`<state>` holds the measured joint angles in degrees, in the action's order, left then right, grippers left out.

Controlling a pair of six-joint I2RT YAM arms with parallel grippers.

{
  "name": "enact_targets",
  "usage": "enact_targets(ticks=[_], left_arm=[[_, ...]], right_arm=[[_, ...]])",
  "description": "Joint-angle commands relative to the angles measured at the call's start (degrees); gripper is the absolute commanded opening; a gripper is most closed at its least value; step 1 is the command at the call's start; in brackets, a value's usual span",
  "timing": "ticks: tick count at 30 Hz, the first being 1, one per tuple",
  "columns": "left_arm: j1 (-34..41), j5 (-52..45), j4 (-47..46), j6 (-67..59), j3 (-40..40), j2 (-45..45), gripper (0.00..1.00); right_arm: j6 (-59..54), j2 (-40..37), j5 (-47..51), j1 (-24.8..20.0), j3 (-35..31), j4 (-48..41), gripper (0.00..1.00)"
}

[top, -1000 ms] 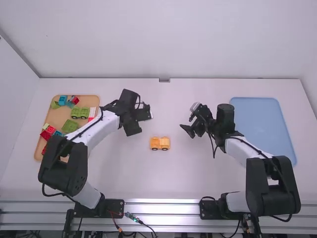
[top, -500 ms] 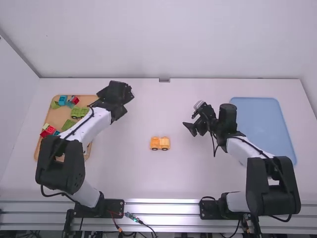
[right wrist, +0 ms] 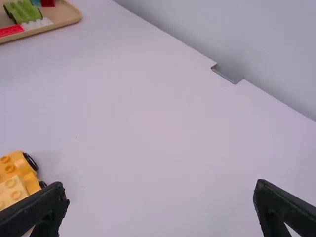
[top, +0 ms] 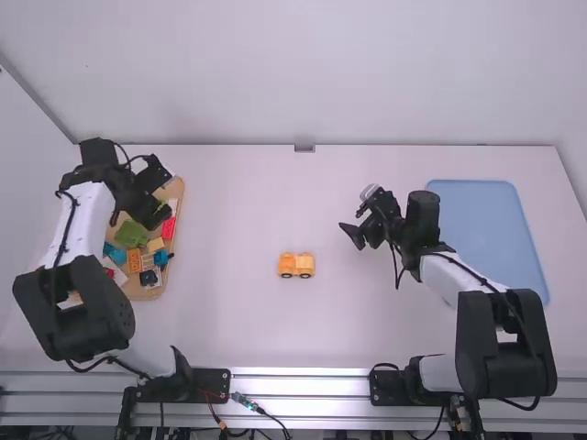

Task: Assemble lego blocks to make yellow taxi

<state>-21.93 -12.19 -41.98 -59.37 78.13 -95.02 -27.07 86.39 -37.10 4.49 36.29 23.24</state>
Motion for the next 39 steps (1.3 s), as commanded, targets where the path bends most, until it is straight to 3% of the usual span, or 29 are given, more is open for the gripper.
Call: enact_targets(ticks=[1, 8, 23, 27, 31, 34, 39], left_arm=[[-2.25, -11.42, -0.78, -6.69, -0.04, 0.57, 0.99], [-2.64, -6.90, 2.39, -7.56, -3.30, 0.57, 0.99], [-2.75, -5.65, 27.98, -7.43, -20.30, 0.57, 0.99], [-2.67, -1.04, 33.95, 8.31, -22.20, 0.57, 0.99], [-1.22, 3.18, 29.42, 12.15, -19.45, 0.61, 0.99], [-1.01, -0.08, 19.48, 3.87, -14.95, 0.59, 0.99], [-2.71, -4.30, 10.95, -4.92, -10.51, 0.55, 0.99]], right_arm=[[0.24, -1.15, -0.33, 0.00, -0.26, 0.15, 0.99], [-0.15, -1.15, -0.11, -0.04, -0.28, 1.92, 0.99], [-0.17, -1.15, 1.20, -0.07, -0.26, 6.40, 0.99], [-0.13, -1.15, 1.36, -0.07, -0.26, 6.80, 0.99], [-0.11, -1.15, 1.18, -0.07, -0.26, 6.97, 0.99], [-0.13, -1.15, 1.18, -0.04, -0.26, 6.78, 0.99], [-0.11, -1.15, 1.18, 0.00, -0.28, 6.25, 0.99]])
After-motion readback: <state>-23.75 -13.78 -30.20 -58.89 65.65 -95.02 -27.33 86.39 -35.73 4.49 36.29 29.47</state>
